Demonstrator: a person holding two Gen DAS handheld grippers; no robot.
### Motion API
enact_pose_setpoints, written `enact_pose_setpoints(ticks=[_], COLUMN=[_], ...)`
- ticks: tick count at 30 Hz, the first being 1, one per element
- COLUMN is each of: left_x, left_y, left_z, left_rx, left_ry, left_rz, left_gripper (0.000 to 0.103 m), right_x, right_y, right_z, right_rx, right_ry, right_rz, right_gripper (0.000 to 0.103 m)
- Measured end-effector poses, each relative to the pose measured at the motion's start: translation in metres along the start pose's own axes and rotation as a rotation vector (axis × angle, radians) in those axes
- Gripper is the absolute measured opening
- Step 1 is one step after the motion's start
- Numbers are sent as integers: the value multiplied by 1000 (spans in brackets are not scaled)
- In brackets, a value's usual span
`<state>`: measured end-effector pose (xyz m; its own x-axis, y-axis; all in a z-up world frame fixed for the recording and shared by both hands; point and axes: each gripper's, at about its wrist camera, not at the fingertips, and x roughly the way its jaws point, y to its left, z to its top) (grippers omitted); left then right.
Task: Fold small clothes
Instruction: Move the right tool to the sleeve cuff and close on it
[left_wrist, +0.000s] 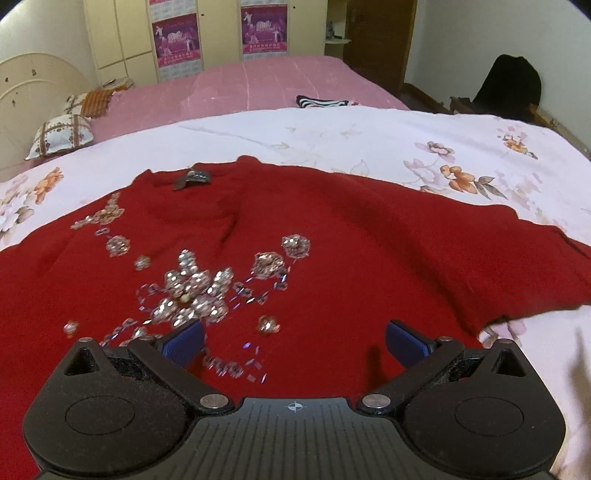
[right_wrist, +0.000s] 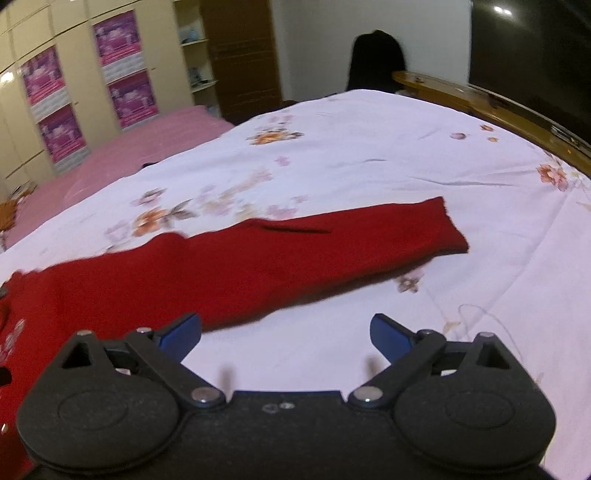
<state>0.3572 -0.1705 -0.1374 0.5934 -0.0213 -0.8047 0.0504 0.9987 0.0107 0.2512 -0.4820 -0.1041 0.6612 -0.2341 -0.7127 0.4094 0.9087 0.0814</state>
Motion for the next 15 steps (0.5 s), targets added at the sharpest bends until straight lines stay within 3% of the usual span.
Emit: enact_pose_setpoints(ticks=[1, 2, 4, 6, 7, 11, 15], left_x=[4, 6, 11, 16, 18, 25, 30], left_y=[-3, -4, -6, -6, -5, 1, 9], left_z=[2, 4, 8, 12, 13, 16, 14], left_rx=[7, 9, 6, 4, 4, 2, -8], left_ry=[1, 0, -3, -3, -3, -3, 9], left_rz=[4, 6, 10, 16, 21, 34, 34], left_gripper=[103, 103, 103, 103, 103, 103, 103], right_x=[4, 10, 23, 32, 35, 47, 59], right_y=[-5, -11, -22, -31, -34, -53, -66], right_z=[3, 6, 10, 12, 12, 15, 24], right_rx=[14, 30, 66, 99, 111, 204, 260], right_ry=[1, 8, 40, 61, 61, 53, 11], right_rz=[-3, -9, -13, -6, -6, 6, -23], right_gripper=[76, 51, 55, 70, 70, 64, 51])
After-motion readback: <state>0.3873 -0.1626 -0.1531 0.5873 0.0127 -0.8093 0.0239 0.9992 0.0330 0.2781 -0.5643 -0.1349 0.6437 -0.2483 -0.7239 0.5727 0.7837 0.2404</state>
